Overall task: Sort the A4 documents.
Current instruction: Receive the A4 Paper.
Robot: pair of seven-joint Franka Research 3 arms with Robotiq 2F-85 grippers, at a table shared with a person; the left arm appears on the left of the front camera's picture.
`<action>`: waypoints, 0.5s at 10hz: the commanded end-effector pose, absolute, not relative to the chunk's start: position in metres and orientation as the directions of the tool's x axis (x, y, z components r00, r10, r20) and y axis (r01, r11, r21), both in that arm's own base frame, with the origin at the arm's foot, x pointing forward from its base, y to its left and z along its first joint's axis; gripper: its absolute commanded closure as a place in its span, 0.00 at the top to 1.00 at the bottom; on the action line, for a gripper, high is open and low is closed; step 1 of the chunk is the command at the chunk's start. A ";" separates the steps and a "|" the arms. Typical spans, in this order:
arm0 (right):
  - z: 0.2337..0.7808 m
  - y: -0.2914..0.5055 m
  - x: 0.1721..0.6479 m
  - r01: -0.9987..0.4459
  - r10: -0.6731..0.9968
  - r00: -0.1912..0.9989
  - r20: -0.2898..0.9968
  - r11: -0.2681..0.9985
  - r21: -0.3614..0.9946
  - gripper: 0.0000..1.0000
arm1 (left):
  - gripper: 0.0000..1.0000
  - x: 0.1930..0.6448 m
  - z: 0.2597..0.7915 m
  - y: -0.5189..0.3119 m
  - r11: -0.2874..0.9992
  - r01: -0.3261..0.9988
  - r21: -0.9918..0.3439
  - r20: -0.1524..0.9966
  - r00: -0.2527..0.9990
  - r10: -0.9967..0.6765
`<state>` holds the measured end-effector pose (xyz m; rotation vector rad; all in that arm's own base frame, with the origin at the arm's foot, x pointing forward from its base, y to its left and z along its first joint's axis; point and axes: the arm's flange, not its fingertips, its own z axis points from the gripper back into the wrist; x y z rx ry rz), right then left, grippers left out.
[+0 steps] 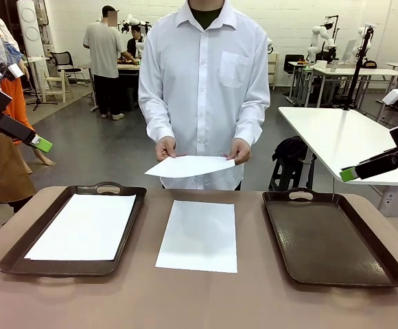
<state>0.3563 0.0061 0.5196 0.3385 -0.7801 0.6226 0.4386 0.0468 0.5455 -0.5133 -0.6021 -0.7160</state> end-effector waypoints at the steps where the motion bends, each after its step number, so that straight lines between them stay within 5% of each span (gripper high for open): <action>1: 0.519 0.006 0.356 -0.635 0.393 0.547 0.739 0.770 0.060 1.00 | 1.00 0.436 0.545 0.048 0.636 0.740 -0.219 0.669 0.588 -0.454; 5: 0.519 0.006 0.356 -0.635 0.393 0.547 0.739 0.770 0.060 1.00 | 1.00 0.436 0.545 0.048 0.636 0.740 -0.219 0.669 0.588 -0.454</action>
